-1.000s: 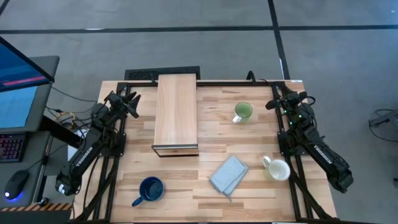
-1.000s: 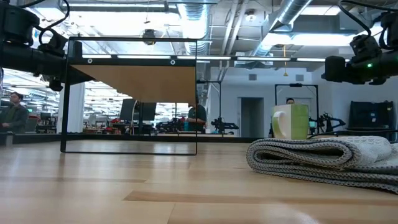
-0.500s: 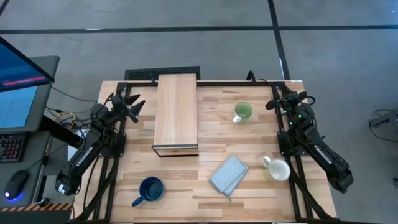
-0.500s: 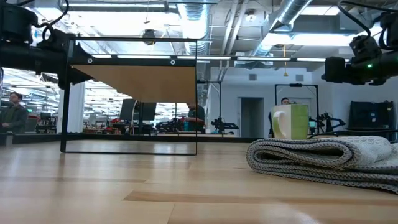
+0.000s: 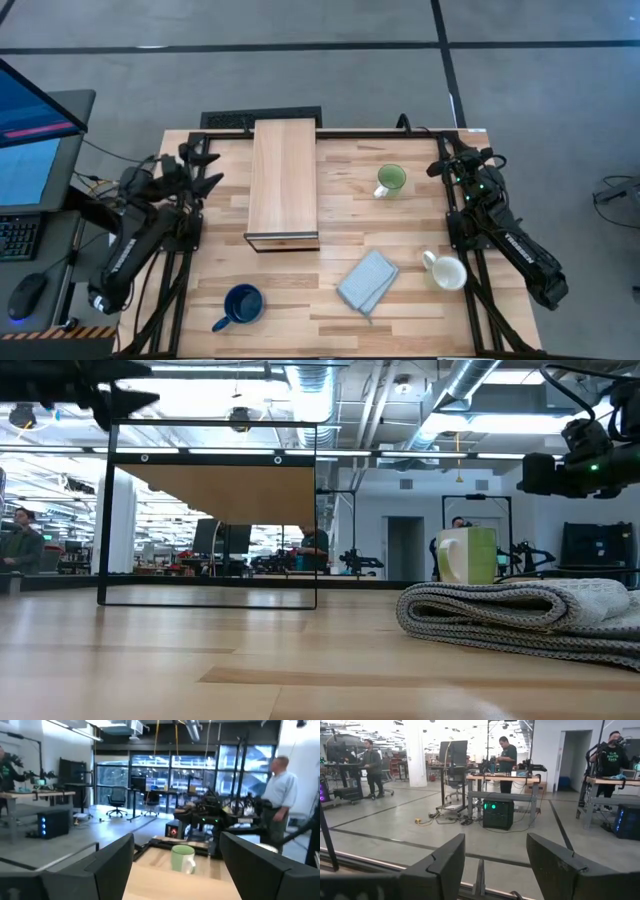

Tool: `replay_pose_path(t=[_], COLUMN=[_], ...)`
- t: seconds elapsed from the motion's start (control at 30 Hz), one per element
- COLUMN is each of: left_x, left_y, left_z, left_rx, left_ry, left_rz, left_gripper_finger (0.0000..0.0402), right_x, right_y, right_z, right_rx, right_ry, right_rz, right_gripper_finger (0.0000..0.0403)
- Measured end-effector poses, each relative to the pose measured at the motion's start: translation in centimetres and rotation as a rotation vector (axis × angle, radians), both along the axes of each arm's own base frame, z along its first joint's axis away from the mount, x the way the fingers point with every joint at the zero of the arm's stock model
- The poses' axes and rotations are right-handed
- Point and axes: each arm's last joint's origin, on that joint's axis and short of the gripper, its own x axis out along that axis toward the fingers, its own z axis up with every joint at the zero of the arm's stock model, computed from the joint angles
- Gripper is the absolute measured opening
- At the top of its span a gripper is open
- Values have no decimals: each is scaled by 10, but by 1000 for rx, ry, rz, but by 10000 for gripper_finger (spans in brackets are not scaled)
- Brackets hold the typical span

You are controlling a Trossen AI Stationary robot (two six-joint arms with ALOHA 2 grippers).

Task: Stack small to large cups/mugs on shelf
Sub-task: Put the blue mug on the shelf

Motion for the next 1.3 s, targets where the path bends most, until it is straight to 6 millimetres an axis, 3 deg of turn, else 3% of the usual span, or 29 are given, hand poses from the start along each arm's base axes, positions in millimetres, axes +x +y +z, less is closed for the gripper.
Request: replay_pose_path(t=[0.2, 0.53, 0.83, 1.17, 1.3], left_x=[-11, -13, -1, 33, 46], left_y=[-18, -24, 4, 29, 31], left_z=[24, 39, 46, 67, 86], left_rx=[-11, 59, -1, -24, 19], left_ry=[78, -9, -32, -15, -6], left_rz=[103, 46, 265, 27, 52], left_gripper_finger=[286, 286, 286, 286, 286], right_x=[0, 0, 0, 0, 0], right_y=[0, 0, 0, 0, 0], right_z=[0, 0, 0, 0, 0], right_rx=[0, 9, 9, 8, 6], right_ry=[0, -26, -25, -24, -18], right_rz=[0, 1, 1, 1, 1], right_gripper_finger=[235, 235, 235, 235, 235])
